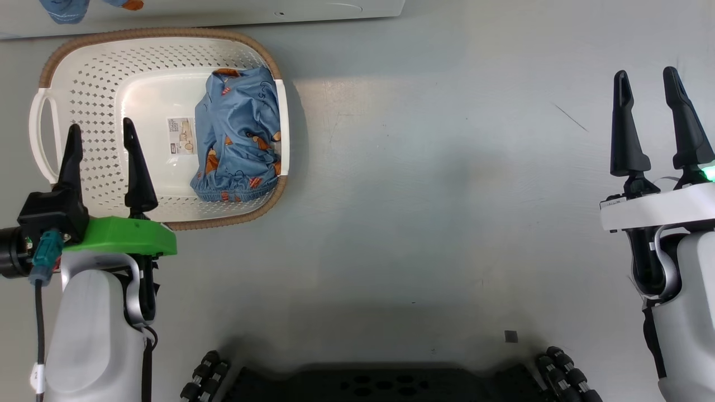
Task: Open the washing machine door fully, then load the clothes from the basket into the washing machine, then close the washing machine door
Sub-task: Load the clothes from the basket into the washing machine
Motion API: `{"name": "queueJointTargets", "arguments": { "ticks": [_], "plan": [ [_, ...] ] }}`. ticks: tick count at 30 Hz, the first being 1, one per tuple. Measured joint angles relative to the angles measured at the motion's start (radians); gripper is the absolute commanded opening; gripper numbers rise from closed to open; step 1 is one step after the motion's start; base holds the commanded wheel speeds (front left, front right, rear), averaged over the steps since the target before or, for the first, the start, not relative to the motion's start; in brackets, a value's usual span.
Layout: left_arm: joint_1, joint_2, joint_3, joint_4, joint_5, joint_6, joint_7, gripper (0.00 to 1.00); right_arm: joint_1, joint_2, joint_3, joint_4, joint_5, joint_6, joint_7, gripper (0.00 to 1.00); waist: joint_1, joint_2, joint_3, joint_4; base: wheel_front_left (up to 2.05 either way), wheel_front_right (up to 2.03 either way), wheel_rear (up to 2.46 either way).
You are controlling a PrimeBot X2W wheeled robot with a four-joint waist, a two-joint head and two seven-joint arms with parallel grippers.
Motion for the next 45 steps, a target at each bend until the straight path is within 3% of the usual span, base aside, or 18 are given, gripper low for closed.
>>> {"name": "queueJointTargets", "arguments": {
  "ticks": [27,45],
  "plan": [
    [-0.083,-0.002,-0.025,0.015,-0.026,0.001,0.0,1.0,0.0,0.003,0.052,0.05,0.02,0.0,0.0,1.0,0.0,0.0,-0.041,-0.022,0.0,0.0,0.0],
    [-0.283,0.003,-0.028,0.167,-0.033,-0.011,0.018,1.0,-0.001,0.004,0.07,0.066,0.03,0.0,0.0,1.0,0.0,-0.0001,-0.038,-0.042,0.0,0.0,0.0]
  ]
}}
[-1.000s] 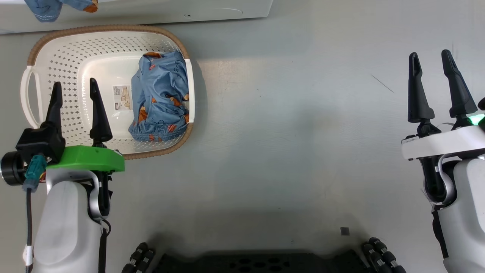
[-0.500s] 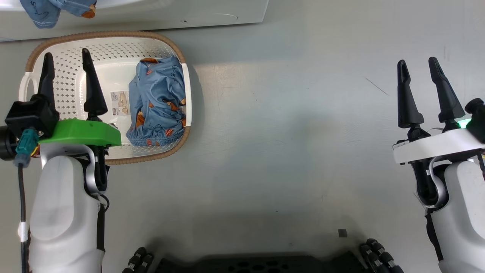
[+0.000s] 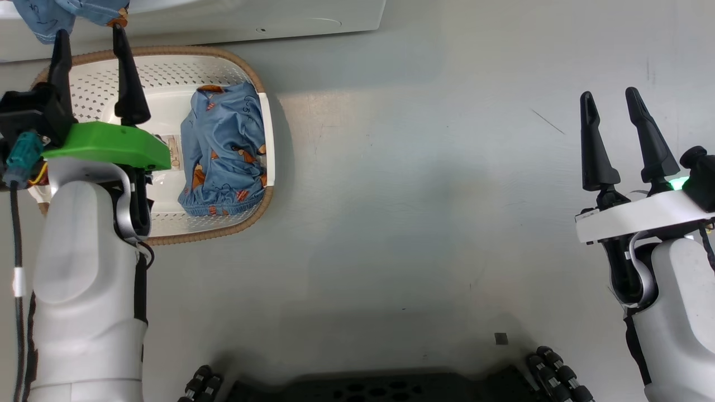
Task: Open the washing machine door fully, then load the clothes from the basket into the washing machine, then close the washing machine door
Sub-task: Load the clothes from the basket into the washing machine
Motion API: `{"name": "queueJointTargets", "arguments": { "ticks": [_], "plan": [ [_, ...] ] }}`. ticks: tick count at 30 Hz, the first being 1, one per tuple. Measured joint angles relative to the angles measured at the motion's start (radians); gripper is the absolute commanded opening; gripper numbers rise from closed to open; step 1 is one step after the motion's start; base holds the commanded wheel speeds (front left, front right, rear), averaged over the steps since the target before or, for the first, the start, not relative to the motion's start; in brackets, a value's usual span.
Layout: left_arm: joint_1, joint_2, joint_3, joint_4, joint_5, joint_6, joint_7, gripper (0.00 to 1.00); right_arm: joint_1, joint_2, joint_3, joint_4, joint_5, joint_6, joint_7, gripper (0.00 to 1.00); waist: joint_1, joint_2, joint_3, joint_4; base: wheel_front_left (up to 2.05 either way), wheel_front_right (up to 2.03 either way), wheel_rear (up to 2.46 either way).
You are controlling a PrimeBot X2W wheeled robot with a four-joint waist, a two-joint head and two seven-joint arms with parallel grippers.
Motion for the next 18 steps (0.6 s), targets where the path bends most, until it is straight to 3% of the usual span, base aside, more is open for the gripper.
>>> {"name": "queueJointTargets", "arguments": {
  "ticks": [7,18],
  "plan": [
    [-0.067,0.03,0.033,0.088,-0.014,0.002,0.038,1.0,-0.002,0.006,0.004,0.004,0.015,0.0,0.0,1.0,0.0,0.0,0.013,-0.013,0.0,0.0,0.0],
    [-0.148,0.032,0.08,0.158,-0.09,0.001,0.063,1.0,-0.002,0.007,-0.007,0.018,0.025,0.0,0.0,1.0,0.0,0.0,0.029,-0.025,0.0,0.0,0.0]
  ]
}}
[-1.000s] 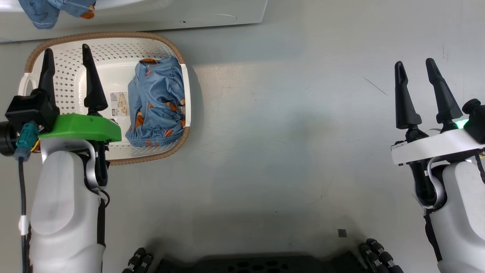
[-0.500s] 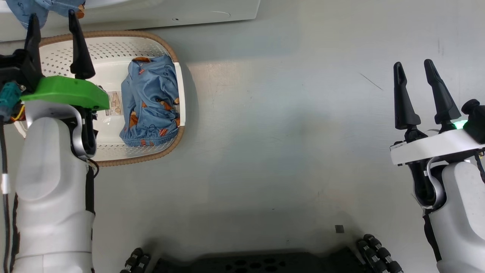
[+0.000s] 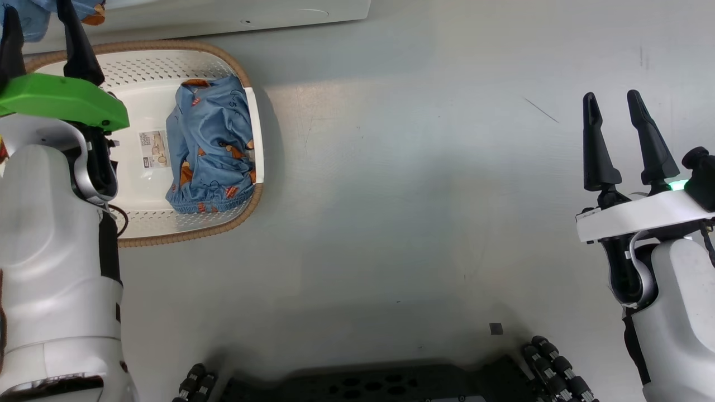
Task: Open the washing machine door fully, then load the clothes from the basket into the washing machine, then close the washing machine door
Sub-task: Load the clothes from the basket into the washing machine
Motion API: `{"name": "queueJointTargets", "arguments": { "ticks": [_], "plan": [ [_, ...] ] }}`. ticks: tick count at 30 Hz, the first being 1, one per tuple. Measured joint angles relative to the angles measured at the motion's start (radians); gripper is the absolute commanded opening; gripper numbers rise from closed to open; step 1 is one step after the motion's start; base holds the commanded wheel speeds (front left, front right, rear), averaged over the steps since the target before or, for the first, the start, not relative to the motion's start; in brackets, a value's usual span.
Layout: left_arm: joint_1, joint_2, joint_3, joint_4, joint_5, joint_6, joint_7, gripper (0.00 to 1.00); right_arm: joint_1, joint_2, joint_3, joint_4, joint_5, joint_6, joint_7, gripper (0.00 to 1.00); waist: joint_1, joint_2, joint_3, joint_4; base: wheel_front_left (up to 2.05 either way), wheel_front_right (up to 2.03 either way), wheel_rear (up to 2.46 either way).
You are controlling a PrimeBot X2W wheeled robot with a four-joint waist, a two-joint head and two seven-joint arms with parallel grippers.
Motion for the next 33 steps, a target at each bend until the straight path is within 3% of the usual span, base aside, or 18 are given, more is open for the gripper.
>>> {"name": "queueJointTargets", "arguments": {
  "ticks": [25,26,27,28,33],
  "plan": [
    [-0.174,-0.016,0.088,0.134,-0.126,-0.017,0.031,1.0,-0.005,0.002,-0.011,-0.009,0.009,0.0,0.0,1.0,0.0,0.0,0.074,-0.01,0.0,0.0,0.0],
    [-0.177,-0.016,0.086,0.137,-0.126,-0.019,0.029,0.87,-0.005,0.001,-0.012,-0.009,0.009,0.0,0.0,1.0,0.0,0.0,0.075,-0.009,0.0,0.0,0.0],
    [-0.18,-0.016,0.083,0.141,-0.126,-0.024,0.024,0.53,-0.005,0.001,-0.012,-0.009,0.009,0.0,0.0,1.0,0.0,0.0,0.076,-0.008,0.0,0.0,0.0],
    [-0.183,-0.017,0.08,0.144,-0.126,-0.029,0.018,0.44,-0.006,0.001,-0.012,-0.01,0.009,0.0,0.0,1.0,0.0,0.0,0.077,-0.007,0.0,0.0,0.0],
    [-0.186,-0.016,0.056,0.151,-0.119,-0.053,-0.016,0.34,-0.016,0.002,-0.013,-0.011,0.009,0.0,0.0,1.0,0.0,0.0,0.077,-0.001,0.0,0.0,0.0]
  ]
}}
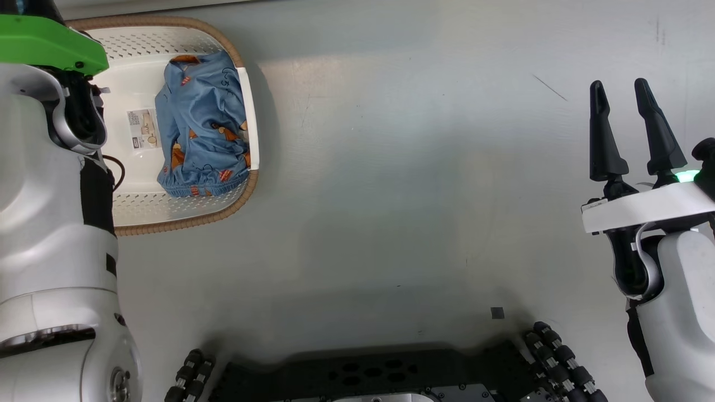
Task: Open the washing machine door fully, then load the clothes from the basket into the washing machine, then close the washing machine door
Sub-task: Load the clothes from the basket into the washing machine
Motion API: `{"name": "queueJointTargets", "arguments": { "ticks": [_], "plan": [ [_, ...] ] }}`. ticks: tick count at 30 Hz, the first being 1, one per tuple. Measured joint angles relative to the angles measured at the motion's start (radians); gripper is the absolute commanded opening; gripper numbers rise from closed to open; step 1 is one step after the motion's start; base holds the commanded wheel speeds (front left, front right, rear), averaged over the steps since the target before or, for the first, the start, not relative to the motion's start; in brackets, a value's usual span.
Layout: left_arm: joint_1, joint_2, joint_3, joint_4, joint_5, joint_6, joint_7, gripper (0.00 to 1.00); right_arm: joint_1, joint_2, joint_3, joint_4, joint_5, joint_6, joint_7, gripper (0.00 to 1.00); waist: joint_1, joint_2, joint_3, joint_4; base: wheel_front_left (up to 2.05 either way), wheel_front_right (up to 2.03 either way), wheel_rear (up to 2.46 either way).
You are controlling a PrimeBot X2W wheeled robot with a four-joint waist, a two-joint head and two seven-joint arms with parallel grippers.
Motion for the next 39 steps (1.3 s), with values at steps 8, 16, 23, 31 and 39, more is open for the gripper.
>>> {"name": "queueJointTargets", "arguments": {
  "ticks": [8,16,23,31,39],
  "plan": [
    [0.001,0.014,-0.058,0.003,0.06,-0.011,-0.04,0.0,-0.007,0.001,-0.013,0.003,0.004,0.0,0.0,1.0,0.0,0.0,-0.017,0.013,0.0,0.0,0.0],
    [-0.009,0.028,-0.107,-0.034,0.103,-0.029,-0.057,0.0,-0.007,0.006,-0.008,0.009,0.007,0.0,0.0,1.0,0.0001,0.0,-0.049,0.032,0.0,0.0,0.0],
    [-0.065,0.051,-0.132,-0.055,0.127,-0.036,-0.057,0.0,-0.006,0.012,0.008,0.013,0.009,0.0,0.0,1.0,0.0001,0.0,-0.066,0.034,0.0,0.0,0.0],
    [-0.126,0.096,-0.152,-0.027,0.156,-0.036,-0.035,0.0,-0.006,0.014,0.018,0.015,0.017,0.0,0.0,1.0,0.0001,0.0,-0.072,0.018,0.0,0.0,0.0],
    [-0.218,0.124,-0.159,-0.015,0.166,-0.036,0.02,0.0,-0.005,0.017,0.026,0.015,0.019,0.0,0.0,1.0,0.0001,0.0,-0.053,-0.005,0.0,0.0,0.0]
  ]
}}
